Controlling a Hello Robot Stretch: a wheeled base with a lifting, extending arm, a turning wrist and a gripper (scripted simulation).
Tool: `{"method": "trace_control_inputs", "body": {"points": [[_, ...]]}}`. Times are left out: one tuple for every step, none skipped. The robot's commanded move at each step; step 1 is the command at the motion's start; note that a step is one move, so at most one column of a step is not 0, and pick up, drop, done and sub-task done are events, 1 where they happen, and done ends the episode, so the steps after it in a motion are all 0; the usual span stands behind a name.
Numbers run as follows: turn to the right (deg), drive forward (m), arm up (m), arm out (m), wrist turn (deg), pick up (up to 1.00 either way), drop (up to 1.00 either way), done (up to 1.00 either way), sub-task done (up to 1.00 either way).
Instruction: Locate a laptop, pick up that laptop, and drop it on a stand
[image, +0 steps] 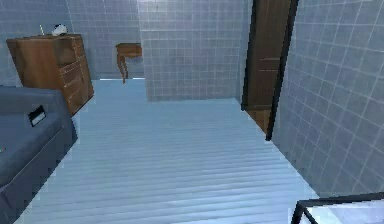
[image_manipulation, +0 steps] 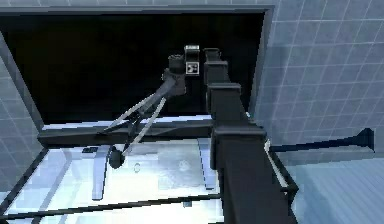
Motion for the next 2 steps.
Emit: {"method": "trace_control_inputs", "body": {"points": [[0.0,0.00,0.00,-0.38,0.0,0.00,0.00,0.00,0.00],[-24.0,0.00,0.00,0.00,0.0,0.00,0.00,0.00,0.00]]}}
